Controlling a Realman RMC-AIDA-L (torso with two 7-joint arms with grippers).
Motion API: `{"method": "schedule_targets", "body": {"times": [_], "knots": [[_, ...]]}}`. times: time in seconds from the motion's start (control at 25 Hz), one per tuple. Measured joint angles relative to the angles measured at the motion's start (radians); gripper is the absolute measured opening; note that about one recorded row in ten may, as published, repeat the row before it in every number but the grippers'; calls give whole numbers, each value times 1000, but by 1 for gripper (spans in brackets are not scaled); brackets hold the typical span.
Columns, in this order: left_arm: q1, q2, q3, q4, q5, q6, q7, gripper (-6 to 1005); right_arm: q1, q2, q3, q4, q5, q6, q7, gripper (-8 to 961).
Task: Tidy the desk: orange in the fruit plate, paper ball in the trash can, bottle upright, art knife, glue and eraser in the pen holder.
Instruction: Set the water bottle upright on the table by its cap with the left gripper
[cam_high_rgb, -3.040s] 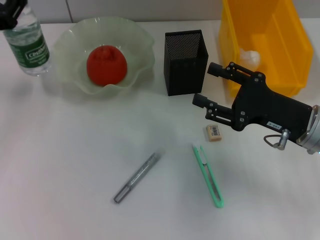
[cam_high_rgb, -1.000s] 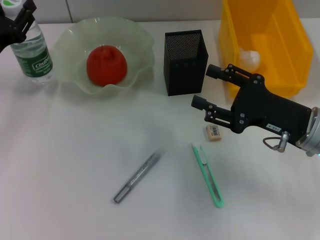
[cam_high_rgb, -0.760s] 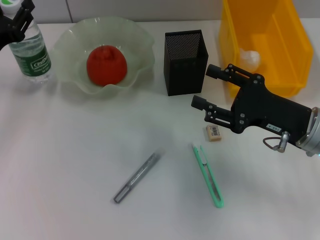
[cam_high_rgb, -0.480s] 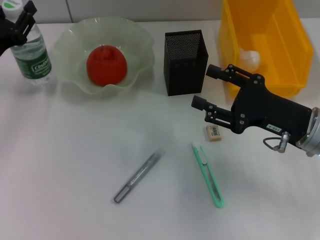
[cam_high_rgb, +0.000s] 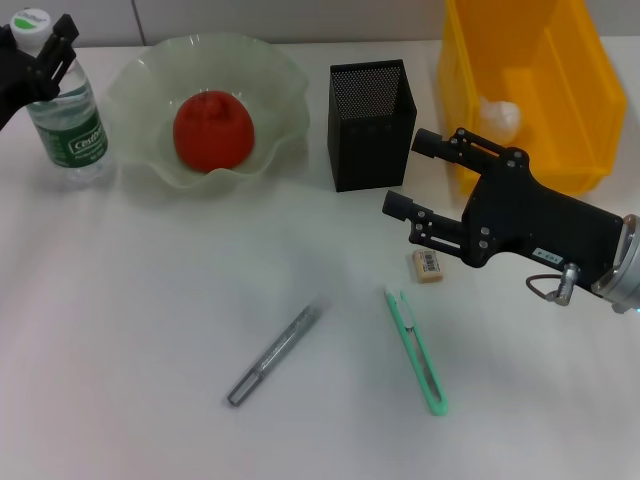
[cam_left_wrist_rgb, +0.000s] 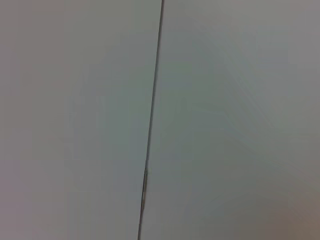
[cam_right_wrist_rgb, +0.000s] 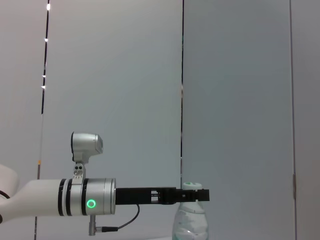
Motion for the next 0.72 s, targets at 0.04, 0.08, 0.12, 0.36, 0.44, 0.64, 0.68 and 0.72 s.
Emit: {"method": "schedule_targets", "body": {"times": [0.04,0.08,0.12,0.36,0.44,0.64,0.68,0.72], "knots": [[-1,0,0,-2,0,-1,0,443,0,0,0,0,0,0,0,730],[-1,0,0,-5,0,-1,0,443,-1,0,0,0,0,0,0,730],[-1,0,0,-5,0,-1,0,443,-1,0,0,0,0,0,-1,730],[-4,0,0,-7,-1,-1,0,443,-3,0,0,1,0,0,-1,730],[-4,0,0,-10,-2,-1,0,444,-3,0,0,1,0,0,-1,730],[-5,0,0,-18,-2,-1,0,444,-4,0,0,1,0,0,-1,730],[-4,0,0,-18,-2,-1,0,444,-4,0,0,1,0,0,-1,730],[-3,0,0,-18,-2,-1,0,444,-4,0,0,1,0,0,-1,730]]}}
